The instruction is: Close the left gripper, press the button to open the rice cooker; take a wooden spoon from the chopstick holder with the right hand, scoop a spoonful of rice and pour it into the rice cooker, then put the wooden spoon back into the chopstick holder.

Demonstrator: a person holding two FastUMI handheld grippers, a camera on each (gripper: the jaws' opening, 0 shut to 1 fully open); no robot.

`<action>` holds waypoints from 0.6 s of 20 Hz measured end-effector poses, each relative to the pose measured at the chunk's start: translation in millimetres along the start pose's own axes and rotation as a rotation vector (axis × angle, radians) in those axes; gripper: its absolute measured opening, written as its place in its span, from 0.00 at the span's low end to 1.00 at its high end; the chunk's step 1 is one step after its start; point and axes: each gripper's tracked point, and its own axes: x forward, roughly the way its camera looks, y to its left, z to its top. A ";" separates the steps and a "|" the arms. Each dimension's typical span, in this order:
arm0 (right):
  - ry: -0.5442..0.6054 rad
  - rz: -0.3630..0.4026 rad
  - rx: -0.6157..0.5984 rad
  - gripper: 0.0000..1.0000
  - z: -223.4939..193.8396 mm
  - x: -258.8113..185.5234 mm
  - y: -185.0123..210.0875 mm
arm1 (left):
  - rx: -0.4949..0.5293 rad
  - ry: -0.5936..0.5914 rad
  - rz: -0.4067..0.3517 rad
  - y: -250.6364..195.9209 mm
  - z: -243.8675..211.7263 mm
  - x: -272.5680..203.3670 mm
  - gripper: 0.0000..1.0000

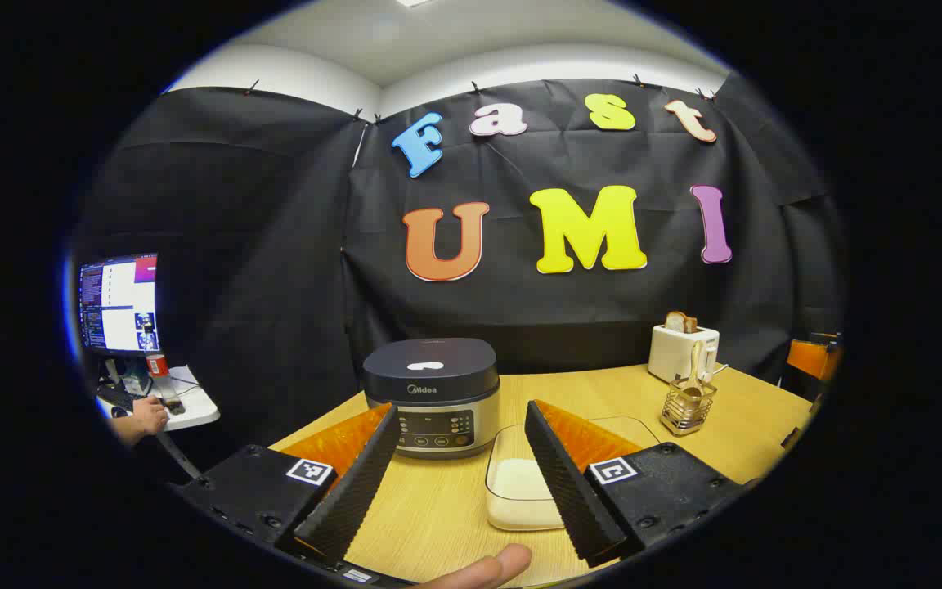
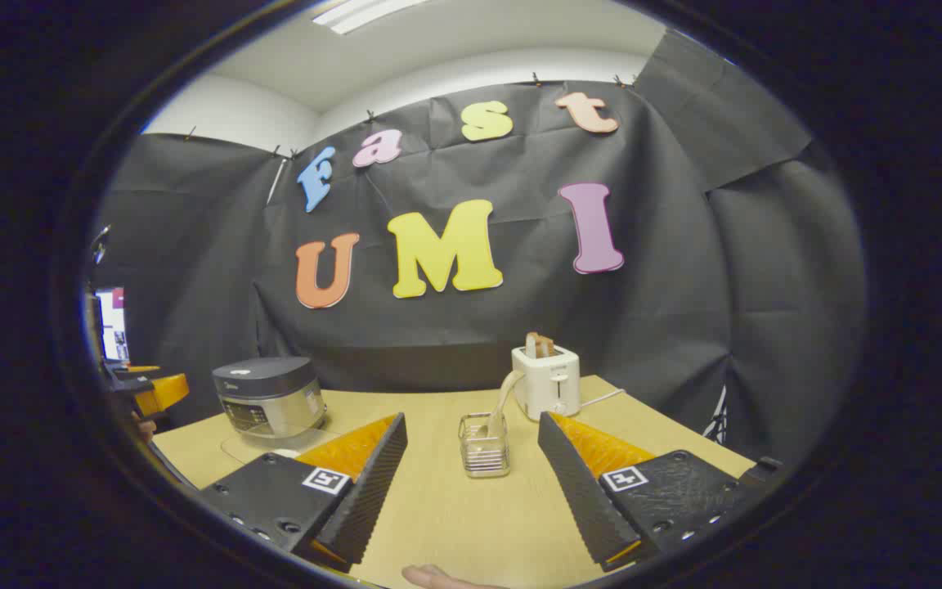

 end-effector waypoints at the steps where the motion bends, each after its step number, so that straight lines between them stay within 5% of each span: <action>1: -0.002 0.004 0.016 0.91 1.1 -0.2 -0.8 | -0.002 -0.001 -0.002 -1.1 0.3 -0.7 0.98; 12: -0.061 -0.037 -0.096 0.96 6.6 -1.0 -0.7 | -0.036 -0.006 -0.033 1.2 7.8 -4.0 0.98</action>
